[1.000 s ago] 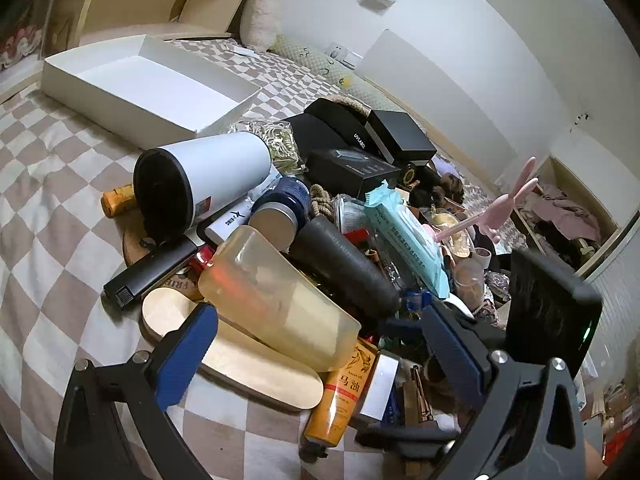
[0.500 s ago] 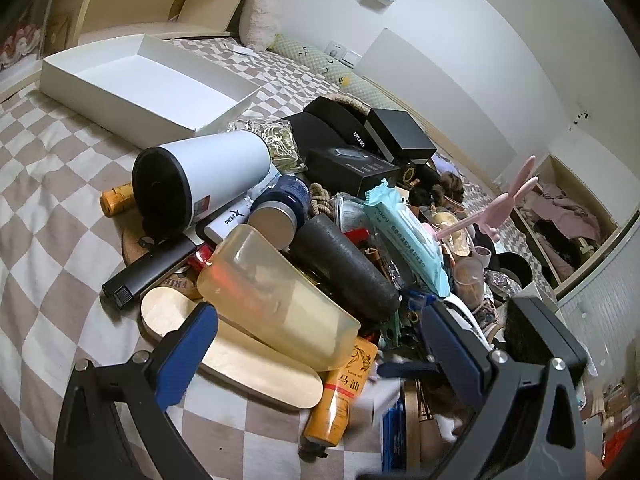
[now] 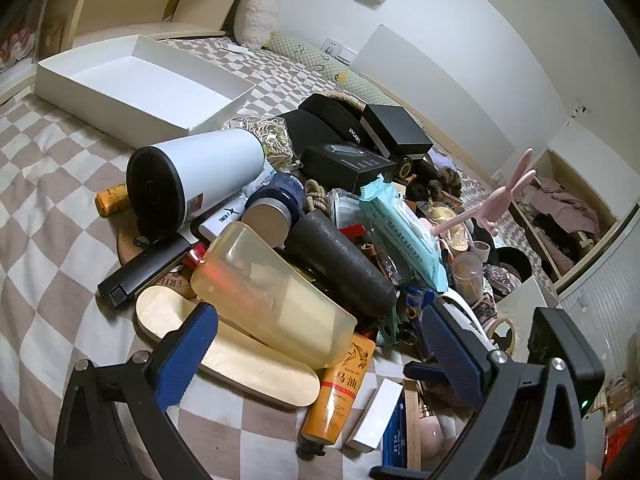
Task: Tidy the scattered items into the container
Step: 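Lower the right tool onto the white striped-edge box and close it, then grasp the blue tube with the left tool while the right tool holds the striped box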
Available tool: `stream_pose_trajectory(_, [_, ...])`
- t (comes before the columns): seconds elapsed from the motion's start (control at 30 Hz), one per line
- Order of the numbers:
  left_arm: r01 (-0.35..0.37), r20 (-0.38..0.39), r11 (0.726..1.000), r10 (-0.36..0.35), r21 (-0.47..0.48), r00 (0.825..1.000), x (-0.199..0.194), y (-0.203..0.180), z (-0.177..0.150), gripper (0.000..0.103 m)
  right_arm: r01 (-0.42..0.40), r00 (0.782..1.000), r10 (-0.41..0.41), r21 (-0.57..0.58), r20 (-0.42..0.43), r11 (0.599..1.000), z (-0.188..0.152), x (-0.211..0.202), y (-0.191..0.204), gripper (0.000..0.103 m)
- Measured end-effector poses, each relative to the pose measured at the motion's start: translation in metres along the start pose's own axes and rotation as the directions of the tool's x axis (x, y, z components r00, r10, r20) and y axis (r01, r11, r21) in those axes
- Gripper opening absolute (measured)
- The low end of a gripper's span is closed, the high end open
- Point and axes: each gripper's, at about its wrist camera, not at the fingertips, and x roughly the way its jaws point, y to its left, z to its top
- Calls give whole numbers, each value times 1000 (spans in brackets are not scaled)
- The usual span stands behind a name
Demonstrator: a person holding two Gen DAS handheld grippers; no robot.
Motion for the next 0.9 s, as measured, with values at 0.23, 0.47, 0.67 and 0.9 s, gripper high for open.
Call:
stream_pose_trajectory(0.23, [13,-13,1000,-13,-10,1000,2,2,0,103,51,998,-54,-77,-39,996,-3,13,13,100])
stream_pose_trajectory(0.47, [17,-17,1000,-17,-15,1000,3,0,-2,103,103,994,-104,-43,-28,994,-2,10,4,68])
stream_pose_trajectory(0.67, [24,-26,1000,-24,-18,999,5,1,-3,103,104,995,-104,-50,-7,993,-3,-1,9,67])
stream_pose_trajectory(0.9, [21,-34,1000,-21,-1,999,5,-3,-5,103,83,994,-82,-3,70,997,-8,-35,12,67])
